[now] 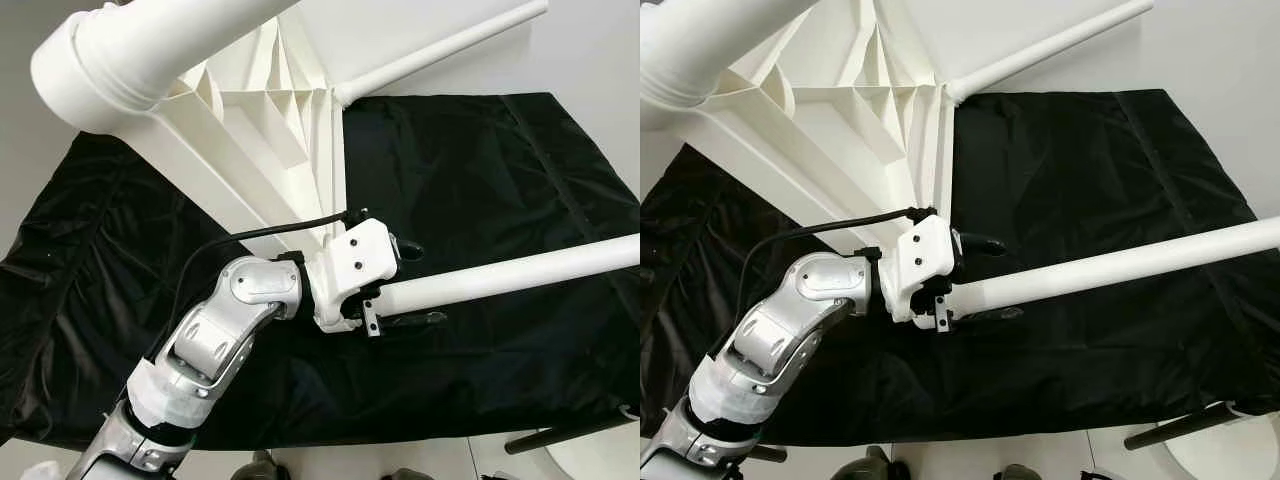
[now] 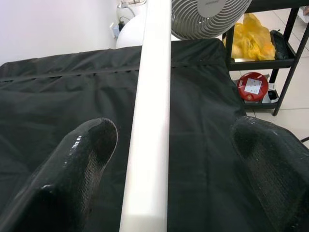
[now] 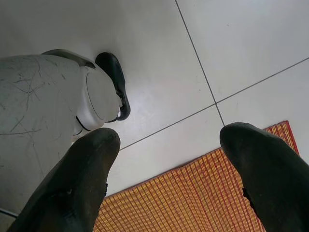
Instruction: Building children table
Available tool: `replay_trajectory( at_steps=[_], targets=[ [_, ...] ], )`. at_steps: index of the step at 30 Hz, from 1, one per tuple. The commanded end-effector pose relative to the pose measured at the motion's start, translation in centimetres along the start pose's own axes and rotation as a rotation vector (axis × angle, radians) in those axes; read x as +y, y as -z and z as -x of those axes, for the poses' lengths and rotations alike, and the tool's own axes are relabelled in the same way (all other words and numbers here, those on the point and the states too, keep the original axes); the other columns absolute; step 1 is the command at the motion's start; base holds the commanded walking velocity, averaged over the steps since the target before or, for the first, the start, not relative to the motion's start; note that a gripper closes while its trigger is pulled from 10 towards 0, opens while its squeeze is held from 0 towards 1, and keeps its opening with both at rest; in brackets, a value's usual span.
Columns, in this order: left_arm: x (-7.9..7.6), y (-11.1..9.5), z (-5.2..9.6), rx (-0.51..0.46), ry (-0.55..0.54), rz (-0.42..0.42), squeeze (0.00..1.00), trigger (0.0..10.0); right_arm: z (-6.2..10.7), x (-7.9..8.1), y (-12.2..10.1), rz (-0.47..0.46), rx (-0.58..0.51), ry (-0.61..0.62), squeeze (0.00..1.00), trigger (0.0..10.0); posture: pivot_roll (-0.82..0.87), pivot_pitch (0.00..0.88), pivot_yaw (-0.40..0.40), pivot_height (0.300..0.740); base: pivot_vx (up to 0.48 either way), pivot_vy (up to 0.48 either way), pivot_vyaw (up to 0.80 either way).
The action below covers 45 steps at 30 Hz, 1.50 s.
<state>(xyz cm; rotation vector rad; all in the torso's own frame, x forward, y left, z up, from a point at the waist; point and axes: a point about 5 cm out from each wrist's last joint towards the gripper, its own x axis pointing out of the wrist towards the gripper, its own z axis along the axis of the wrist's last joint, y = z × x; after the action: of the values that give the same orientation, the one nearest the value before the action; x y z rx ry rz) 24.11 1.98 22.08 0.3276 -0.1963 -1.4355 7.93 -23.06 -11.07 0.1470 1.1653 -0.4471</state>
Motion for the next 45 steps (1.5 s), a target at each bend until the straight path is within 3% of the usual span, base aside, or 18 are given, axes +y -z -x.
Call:
replay_trajectory(
  at_steps=[1,33,45],
  targets=[
    [0.2,0.1,0.1,0.008,-0.01,0.004,0.0,10.0,0.2,1.3,1.6,0.021,0.057,-0.044,0.0,10.0,0.04,0.061,0.123,0.74,0.0,0.0,0.0],
    [1.0,0.0,0.2,0.002,-0.094,-0.004,0.0,10.0,-0.1,0.4,-0.3,0.095,0.024,-0.039,0.0,10.0,0.06,0.027,0.074,0.74,0.0,0.0,0.0],
    [1.2,-0.1,0.3,-0.001,-0.117,-0.014,0.0,10.0,-0.2,0.9,-0.9,0.118,0.01,-0.057,0.0,10.0,0.07,0.014,0.067,0.74,0.0,0.0,0.0]
  ],
)
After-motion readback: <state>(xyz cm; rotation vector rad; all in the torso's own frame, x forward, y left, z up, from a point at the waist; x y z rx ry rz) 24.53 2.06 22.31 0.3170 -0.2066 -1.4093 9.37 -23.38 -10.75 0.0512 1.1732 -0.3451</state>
